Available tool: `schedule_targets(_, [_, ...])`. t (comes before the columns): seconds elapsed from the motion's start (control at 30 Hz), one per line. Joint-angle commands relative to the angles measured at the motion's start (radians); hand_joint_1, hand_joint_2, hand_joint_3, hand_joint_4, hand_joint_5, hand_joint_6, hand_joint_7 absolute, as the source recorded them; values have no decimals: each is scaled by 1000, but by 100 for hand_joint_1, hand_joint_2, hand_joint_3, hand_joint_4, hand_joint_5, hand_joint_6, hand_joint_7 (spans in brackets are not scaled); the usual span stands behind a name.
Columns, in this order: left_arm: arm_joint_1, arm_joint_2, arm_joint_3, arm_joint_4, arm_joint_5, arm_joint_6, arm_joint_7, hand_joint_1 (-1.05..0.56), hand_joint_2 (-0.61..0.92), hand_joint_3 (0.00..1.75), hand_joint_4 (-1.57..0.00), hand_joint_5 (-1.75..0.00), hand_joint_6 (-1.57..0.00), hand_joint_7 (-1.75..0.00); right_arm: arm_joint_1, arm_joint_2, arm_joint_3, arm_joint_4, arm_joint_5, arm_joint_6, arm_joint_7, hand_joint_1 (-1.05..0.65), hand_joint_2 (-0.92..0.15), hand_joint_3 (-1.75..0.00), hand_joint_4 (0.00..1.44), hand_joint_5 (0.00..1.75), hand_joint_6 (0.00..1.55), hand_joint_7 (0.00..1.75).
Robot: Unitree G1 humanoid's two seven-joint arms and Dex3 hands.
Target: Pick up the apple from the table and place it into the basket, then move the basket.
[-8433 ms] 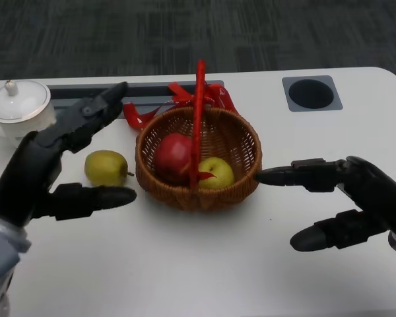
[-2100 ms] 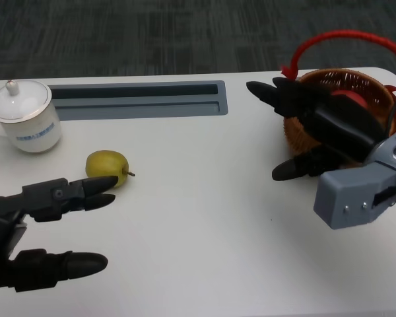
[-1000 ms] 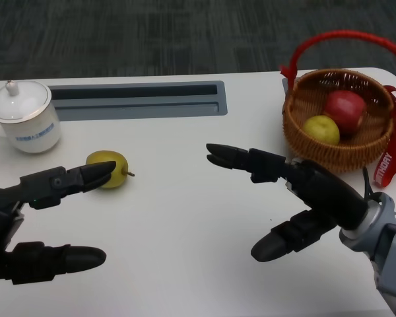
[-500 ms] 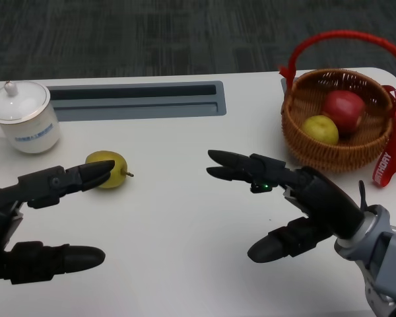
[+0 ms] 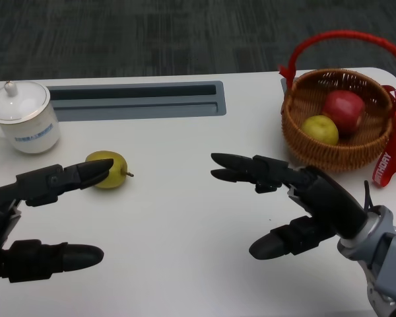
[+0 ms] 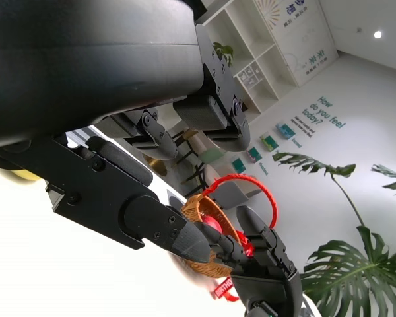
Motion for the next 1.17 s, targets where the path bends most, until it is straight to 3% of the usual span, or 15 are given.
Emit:
schedule_targets(0.03, [-7, 16, 9, 5, 1, -11, 2, -55, 74, 0, -74, -1, -66, 0, -10, -3, -13, 5, -4, -12, 0, -60, -82, 0, 55, 0, 38, 0])
schedule_targets(1.17, [-16, 20, 4, 20, -22, -11, -11, -52, 72, 0, -76, -1, -67, 0, -11, -9, -27, 16, -11, -38, -5, -61, -83, 0, 55, 0, 39, 0])
